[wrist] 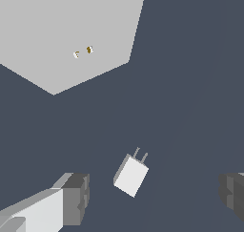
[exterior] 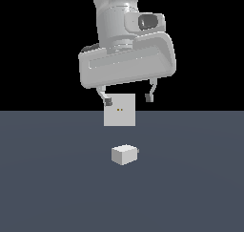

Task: Plug the charger into the wall socket.

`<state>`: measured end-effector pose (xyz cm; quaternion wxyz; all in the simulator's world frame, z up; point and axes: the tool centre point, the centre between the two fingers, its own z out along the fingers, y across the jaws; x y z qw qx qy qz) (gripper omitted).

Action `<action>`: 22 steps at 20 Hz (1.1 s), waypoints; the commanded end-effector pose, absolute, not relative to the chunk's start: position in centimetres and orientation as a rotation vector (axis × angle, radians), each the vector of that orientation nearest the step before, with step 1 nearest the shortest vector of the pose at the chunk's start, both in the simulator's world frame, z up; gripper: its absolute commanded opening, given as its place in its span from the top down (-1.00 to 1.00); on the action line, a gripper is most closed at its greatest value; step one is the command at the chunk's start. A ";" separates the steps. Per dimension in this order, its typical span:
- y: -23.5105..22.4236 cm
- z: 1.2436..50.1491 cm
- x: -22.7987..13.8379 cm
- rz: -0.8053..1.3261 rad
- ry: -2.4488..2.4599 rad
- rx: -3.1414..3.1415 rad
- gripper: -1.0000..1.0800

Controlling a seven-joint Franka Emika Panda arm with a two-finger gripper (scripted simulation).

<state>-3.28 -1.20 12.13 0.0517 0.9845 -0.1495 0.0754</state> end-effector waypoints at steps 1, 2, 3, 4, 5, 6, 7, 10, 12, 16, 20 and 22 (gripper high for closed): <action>-1.2 11.7 -3.6 0.258 -0.521 2.978 -0.92; -1.2 11.5 -3.7 0.268 -0.546 2.971 -0.92; -1.1 11.3 -3.8 0.279 -0.570 2.964 -0.92; -1.1 11.2 -3.9 0.289 -0.595 2.956 -0.92; -1.1 11.0 -4.0 0.299 -0.619 2.949 -0.92; -1.1 10.8 -4.0 0.309 -0.642 2.941 -0.92; -1.1 10.7 -4.1 0.319 -0.665 2.933 -0.92; -1.0 10.2 -4.4 0.348 -0.734 2.908 -0.92; -1.0 9.8 -4.5 0.366 -0.778 2.890 -0.92; -0.9 9.2 -4.8 0.404 -0.866 2.853 -0.92; -0.8 8.5 -5.1 0.441 -0.954 2.811 -0.92; -0.8 8.1 -5.2 0.459 -0.998 2.789 -0.92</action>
